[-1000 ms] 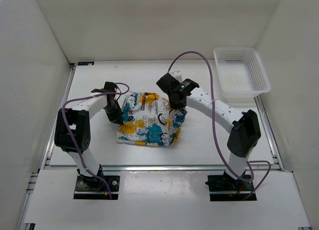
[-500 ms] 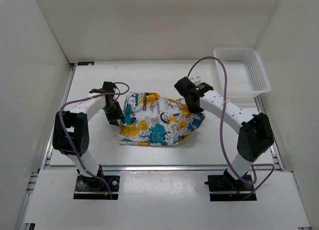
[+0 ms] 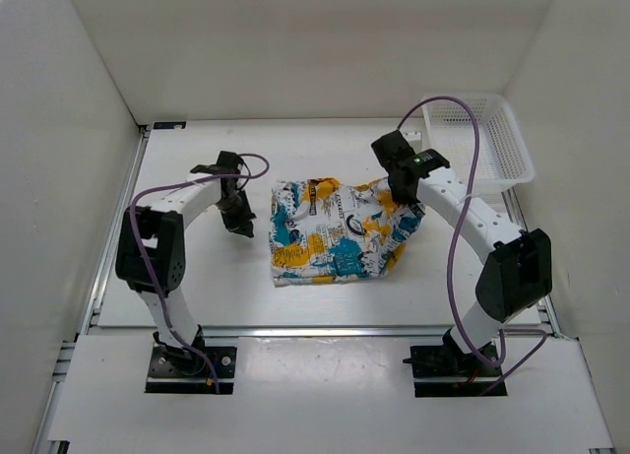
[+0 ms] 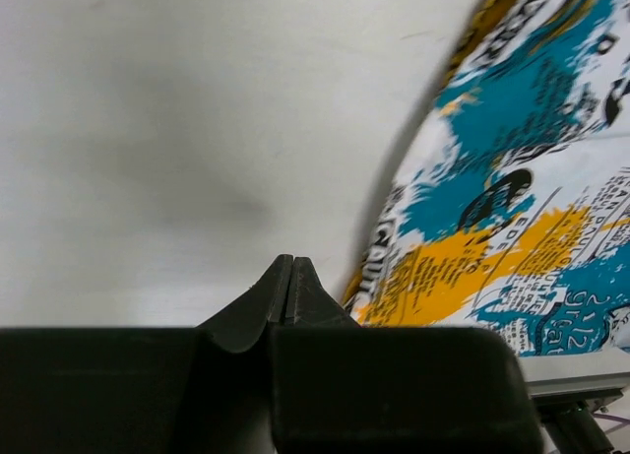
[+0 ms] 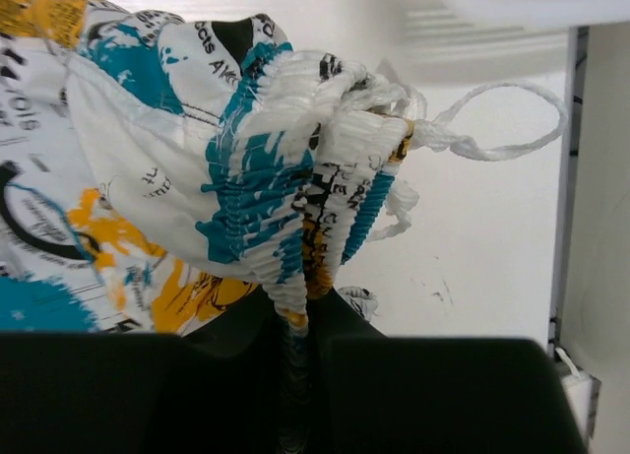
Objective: Fold and stack the shorts
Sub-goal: Fold the shorts
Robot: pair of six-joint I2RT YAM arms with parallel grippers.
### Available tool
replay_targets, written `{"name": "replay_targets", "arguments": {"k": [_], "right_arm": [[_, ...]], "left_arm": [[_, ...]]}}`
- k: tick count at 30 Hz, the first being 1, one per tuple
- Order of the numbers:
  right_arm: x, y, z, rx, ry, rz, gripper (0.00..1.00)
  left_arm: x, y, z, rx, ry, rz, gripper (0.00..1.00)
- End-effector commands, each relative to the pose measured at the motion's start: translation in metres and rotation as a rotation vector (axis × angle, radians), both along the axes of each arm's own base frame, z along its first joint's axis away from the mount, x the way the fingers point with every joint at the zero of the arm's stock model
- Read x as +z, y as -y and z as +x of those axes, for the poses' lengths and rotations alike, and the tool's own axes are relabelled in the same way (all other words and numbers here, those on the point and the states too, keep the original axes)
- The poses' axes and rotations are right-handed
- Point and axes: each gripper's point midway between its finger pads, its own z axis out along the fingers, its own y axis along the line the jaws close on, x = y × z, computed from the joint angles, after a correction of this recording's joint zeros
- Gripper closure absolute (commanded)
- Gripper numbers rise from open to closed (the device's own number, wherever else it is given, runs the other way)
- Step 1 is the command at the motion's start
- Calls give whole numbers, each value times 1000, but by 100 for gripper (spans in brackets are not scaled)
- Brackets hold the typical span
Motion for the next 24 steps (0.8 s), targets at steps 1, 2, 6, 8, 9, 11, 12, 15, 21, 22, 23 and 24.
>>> {"name": "replay_targets", "arguments": {"k": [1, 2, 6, 8, 9, 11, 12, 15, 21, 22, 23, 24], "right_arm": [[34, -22, 18, 49, 98, 89, 100], [38, -28, 18, 71, 100, 99, 100], [49, -60, 21, 146, 107, 174, 100], [57, -83, 19, 186, 110, 248, 100], [64, -94, 21, 196, 120, 283, 100], [63, -119, 16, 246, 102, 324, 100], [64, -132, 13, 271, 90, 353, 100], [61, -174, 6, 341, 55, 408, 100], [36, -242, 6, 423, -15, 458, 100], [38, -255, 3, 441, -18, 490, 100], [34, -259, 4, 438, -31, 500, 100], [22, -268, 1, 451, -53, 497, 100]], "left_arm": [[4, 24, 19, -27, 31, -48, 90], [1, 29, 21, -39, 28, -57, 90], [-25, 35, 19, -50, -46, -48, 90], [-30, 47, 18, -80, -50, -55, 90], [-34, 50, 15, -91, -61, -52, 90], [-34, 54, 16, -91, -52, -47, 90], [-36, 53, 13, -82, -63, -46, 90], [-36, 54, 15, -82, -54, -49, 90], [-28, 53, 13, -73, -39, -52, 90], [-25, 53, 14, -74, -30, -55, 90], [-26, 52, 14, -72, -27, -46, 90], [-26, 52, 14, -71, -27, -46, 90]]}}
